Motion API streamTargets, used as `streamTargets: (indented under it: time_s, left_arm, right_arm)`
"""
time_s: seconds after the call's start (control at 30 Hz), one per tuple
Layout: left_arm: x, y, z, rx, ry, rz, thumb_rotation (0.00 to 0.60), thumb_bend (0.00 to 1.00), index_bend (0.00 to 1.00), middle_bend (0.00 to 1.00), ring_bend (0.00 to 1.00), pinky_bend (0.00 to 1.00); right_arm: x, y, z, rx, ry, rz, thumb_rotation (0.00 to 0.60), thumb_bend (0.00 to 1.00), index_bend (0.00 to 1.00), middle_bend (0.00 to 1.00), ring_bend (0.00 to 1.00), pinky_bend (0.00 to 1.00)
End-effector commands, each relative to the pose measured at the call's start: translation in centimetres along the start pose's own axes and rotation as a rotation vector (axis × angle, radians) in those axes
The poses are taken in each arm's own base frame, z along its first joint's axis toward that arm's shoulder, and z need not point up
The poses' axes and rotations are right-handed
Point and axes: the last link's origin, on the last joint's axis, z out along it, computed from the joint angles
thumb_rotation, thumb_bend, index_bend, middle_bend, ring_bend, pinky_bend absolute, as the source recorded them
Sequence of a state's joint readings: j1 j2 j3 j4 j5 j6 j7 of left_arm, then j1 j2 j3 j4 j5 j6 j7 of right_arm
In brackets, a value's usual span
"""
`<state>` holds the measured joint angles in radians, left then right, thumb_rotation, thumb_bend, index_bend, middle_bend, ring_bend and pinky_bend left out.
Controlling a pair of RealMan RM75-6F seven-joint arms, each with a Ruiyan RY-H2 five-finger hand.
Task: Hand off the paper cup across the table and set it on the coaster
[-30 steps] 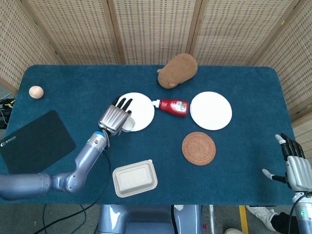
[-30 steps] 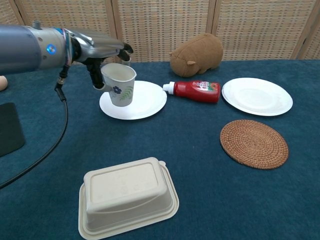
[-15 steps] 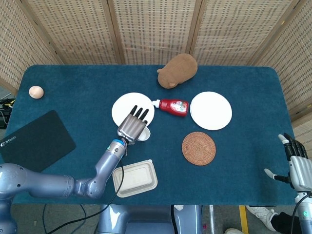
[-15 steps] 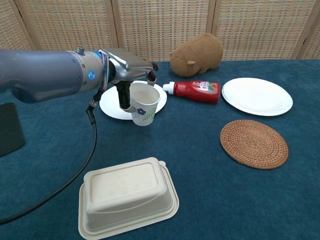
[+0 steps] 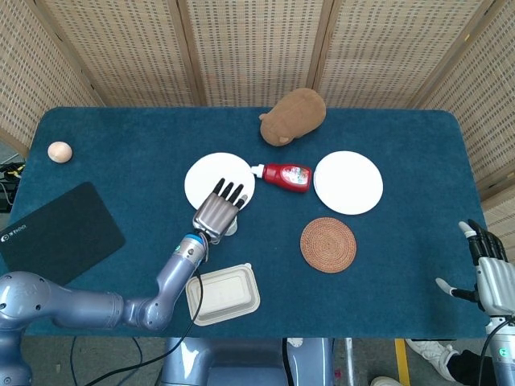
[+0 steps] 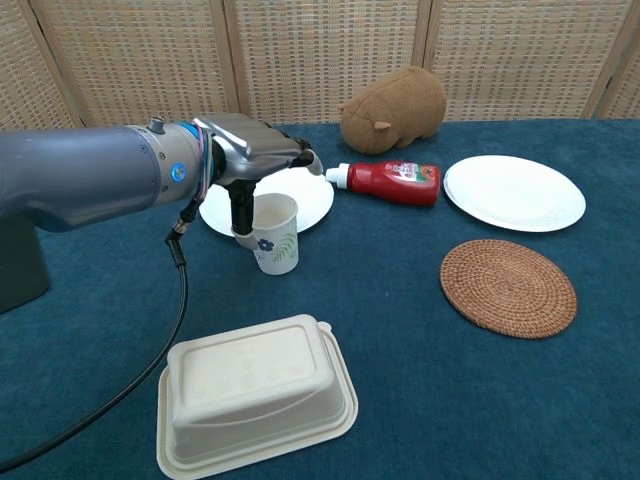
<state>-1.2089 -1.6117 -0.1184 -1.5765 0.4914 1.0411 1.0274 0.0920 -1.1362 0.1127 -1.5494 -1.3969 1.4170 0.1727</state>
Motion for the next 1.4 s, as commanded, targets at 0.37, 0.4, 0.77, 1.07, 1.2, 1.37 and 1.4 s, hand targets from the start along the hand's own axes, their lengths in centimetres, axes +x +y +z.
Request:
streamTargets:
  time_s: [0.37,0.4,0.77,1.07,1.2,1.37,1.4]
  left_arm:
    - [0.5,-1.8,-0.9,0.021,0.061,-0.074,0.0,0.01,0.0,0.0,0.0,0.0]
    - [0.6,-2.1,-1.1,0.023,0.069,-0.081,0.0,0.01,0.0,0.0,0.0,0.0]
    - [0.1,-9.9,-7.4,0.116,0.227,-0.181,0.6,0.0,0.0,0.0,0.0,0.0]
    - [-4.2,-16.2,-13.4,0.224,0.293,-0.274,0.6,0.04,0.0,0.0,0.0,0.0]
    - [-6.6,-17.8,-16.3,0.266,0.314,-0.329,0.6,0.05,0.0,0.0,0.0,0.0]
    - [-10.2,-19.2,-20.2,0.332,0.343,-0.346,0.6,0.06,0.0,0.0,0.0,0.0]
    - [-10.8,-19.3,-20.9,0.342,0.35,-0.346,0.6,0.06,0.0,0.0,0.0,0.0]
  right_arm:
    - [0.0,0.0,0.0,0.004,0.001,-0.001,0.6,0.02,0.0,0.0,0.0,0.0]
    - [0.0,0.0,0.0,0.004,0.0,-0.002,0.6,0.02,0.0,0.0,0.0,0.0]
    - [0.0,-0.5,-0.1,0.02,0.005,-0.019,0.6,0.02,0.0,0.0,0.0,0.0]
    - [-0.6,-1.7,-0.2,0.053,-0.005,-0.052,0.6,0.02,0.0,0.0,0.0,0.0]
    - [-0.7,-2.2,-0.3,0.068,-0.007,-0.065,0.6,0.02,0.0,0.0,0.0,0.0]
    - [-0.9,-2.7,-0.4,0.083,-0.008,-0.083,0.6,0.02,0.0,0.0,0.0,0.0]
    - [-1.0,-2.8,-0.4,0.086,-0.009,-0.088,0.6,0.02,0.0,0.0,0.0,0.0]
